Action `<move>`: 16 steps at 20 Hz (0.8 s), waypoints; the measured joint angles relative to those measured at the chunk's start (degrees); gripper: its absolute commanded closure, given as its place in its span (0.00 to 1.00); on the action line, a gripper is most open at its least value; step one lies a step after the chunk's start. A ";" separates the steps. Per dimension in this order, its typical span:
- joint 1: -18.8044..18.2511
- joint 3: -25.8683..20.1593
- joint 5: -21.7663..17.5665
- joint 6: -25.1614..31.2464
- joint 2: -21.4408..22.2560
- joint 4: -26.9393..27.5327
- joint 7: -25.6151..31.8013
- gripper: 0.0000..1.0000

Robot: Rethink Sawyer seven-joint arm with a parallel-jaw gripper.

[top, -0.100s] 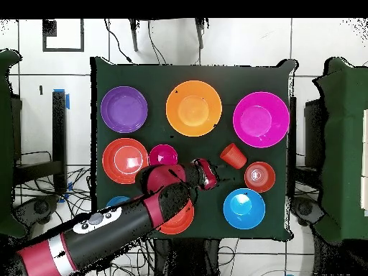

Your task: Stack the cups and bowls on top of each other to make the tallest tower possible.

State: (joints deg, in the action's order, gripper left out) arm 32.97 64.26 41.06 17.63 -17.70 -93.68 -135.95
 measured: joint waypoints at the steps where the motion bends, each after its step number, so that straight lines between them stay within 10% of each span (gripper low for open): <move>1: -0.06 0.02 0.00 0.00 -0.26 0.21 0.00 0.00; 16: -1.71 2.69 2.60 -0.02 -6.87 4.16 -0.11 0.00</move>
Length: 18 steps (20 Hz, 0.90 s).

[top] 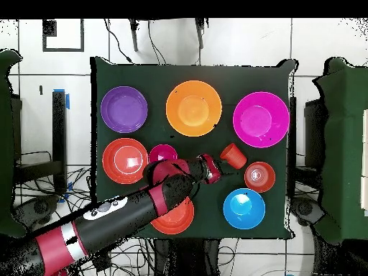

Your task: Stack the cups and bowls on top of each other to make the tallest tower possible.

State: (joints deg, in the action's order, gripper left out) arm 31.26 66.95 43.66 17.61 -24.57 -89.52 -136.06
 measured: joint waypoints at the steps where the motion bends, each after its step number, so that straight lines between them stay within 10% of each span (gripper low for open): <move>1: -0.01 0.17 0.30 0.00 -0.38 0.25 -0.09 0.00; 18: 0.00 4.05 4.77 0.00 -6.73 5.91 -8.94 0.00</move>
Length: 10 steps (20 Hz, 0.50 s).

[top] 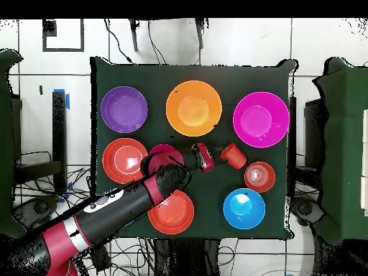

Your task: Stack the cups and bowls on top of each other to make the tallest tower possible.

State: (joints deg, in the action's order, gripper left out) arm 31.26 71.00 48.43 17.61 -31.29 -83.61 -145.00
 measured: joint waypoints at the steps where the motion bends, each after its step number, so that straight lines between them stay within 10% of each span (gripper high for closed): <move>1: -0.04 0.10 0.00 0.00 -0.12 0.31 -0.41 0.00; 10: -0.66 0.25 0.00 0.00 -0.22 1.53 -0.88 0.00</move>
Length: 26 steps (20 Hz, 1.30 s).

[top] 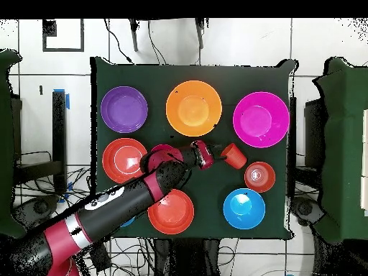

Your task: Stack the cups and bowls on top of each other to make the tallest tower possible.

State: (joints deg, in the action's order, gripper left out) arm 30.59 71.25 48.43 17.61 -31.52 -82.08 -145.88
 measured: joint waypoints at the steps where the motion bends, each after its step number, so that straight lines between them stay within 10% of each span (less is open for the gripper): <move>1: -0.13 0.00 0.00 0.00 0.00 0.00 0.00 0.00; 26: -1.21 -0.01 0.00 0.00 0.00 0.05 0.00 0.00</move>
State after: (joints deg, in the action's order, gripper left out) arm 29.39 71.24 48.43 17.61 -31.52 -82.03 -145.88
